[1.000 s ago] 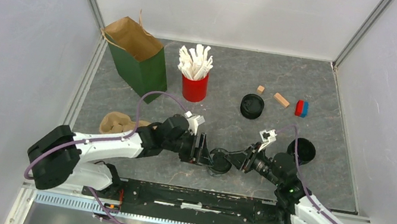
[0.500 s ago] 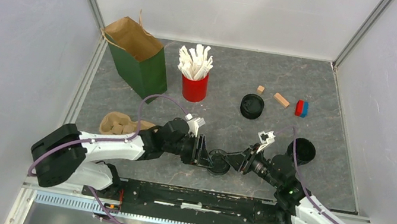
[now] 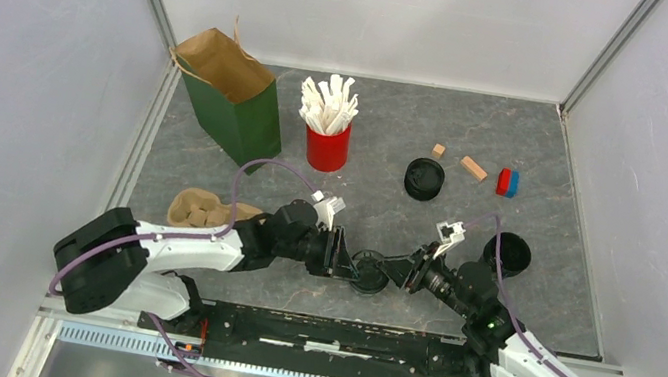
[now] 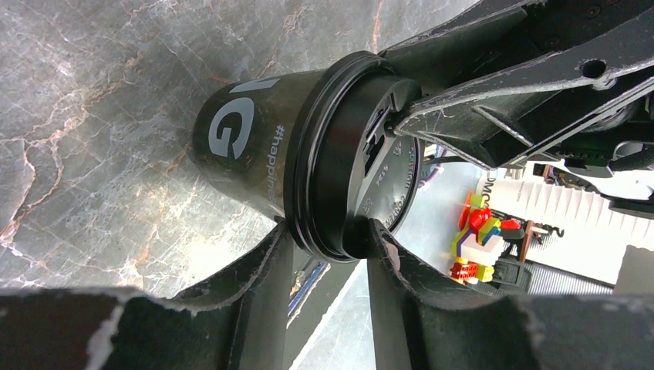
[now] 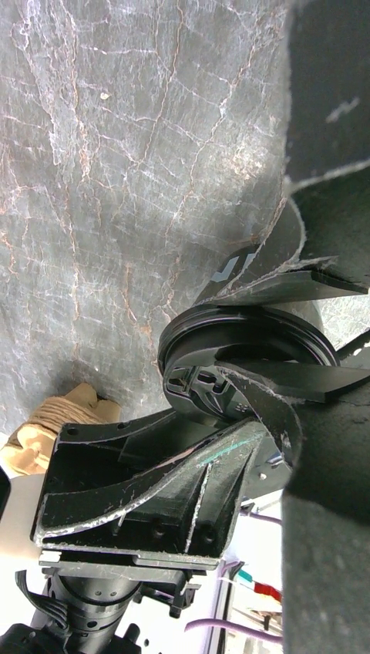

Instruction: Pack the takeout coffee

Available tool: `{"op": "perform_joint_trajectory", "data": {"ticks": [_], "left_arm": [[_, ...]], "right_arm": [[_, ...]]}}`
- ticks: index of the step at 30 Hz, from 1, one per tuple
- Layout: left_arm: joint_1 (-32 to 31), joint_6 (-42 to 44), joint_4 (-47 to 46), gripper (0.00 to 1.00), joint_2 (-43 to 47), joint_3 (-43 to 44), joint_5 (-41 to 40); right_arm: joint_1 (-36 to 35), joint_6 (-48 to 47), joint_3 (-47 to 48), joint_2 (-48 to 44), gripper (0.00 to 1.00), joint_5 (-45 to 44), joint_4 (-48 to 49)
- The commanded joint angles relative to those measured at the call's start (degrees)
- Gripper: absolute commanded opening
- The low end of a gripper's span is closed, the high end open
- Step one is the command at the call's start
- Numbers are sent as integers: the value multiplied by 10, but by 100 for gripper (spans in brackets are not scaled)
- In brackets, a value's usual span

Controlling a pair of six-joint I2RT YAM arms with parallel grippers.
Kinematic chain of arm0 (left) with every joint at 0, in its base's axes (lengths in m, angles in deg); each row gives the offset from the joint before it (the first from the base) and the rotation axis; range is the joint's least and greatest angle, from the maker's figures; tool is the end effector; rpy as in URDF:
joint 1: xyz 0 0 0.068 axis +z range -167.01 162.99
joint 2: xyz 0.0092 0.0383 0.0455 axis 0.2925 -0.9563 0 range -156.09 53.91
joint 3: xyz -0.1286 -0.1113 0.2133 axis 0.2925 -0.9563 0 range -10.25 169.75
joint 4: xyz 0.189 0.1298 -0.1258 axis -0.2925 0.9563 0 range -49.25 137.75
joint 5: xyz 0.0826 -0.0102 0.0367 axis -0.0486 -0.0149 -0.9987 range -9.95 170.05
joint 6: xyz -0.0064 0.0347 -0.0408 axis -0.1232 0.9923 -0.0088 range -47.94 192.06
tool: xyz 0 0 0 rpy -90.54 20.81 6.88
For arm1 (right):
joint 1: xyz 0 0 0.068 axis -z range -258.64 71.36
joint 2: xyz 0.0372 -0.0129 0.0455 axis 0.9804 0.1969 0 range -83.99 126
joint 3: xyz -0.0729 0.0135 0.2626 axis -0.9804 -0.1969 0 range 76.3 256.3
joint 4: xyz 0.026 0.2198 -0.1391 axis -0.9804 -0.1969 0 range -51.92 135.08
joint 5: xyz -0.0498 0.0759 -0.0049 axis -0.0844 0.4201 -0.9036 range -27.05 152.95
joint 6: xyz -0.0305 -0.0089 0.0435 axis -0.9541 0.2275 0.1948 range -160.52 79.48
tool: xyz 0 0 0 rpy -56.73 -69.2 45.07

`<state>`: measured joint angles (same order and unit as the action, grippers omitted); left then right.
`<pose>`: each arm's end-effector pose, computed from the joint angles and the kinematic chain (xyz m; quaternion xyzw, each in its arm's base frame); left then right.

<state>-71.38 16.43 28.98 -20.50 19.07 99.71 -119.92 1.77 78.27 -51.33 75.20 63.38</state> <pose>0.1385 -0.2137 0.1774 0.0715 0.8681 -0.4693 0.1452 0.1041 0.1015 0.1593 -0.0600 0.7754 0.4772 0.4093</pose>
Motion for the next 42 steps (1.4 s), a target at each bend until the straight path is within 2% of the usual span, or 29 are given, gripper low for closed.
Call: {"op": "perform_joint_trajectory", "data": {"ticks": [1, 5, 12, 20, 27, 37, 42], "left_arm": [[2, 53, 108, 36, -37, -32, -94], [21, 93, 191, 33, -24, 6, -126], [59, 158, 228, 36, -15, 67, -92], [64, 189, 225, 38, -42, 103, -59], [64, 209, 214, 39, -48, 109, -33], [64, 233, 211, 39, -52, 118, -4], [64, 236, 210, 39, -57, 123, 3]], "right_arm": [[-5, -2, -83, -2, 35, -14, -43], [-5, 1, -80, -10, 35, -12, -44], [-5, -4, -53, -18, 36, 0, -54], [-5, -17, -24, -15, 38, 13, -69], [-5, -53, 44, -24, 52, -17, -134], [-4, -127, 146, -11, 63, -48, -212], [-3, -155, 188, 33, 62, -35, -212]]}}
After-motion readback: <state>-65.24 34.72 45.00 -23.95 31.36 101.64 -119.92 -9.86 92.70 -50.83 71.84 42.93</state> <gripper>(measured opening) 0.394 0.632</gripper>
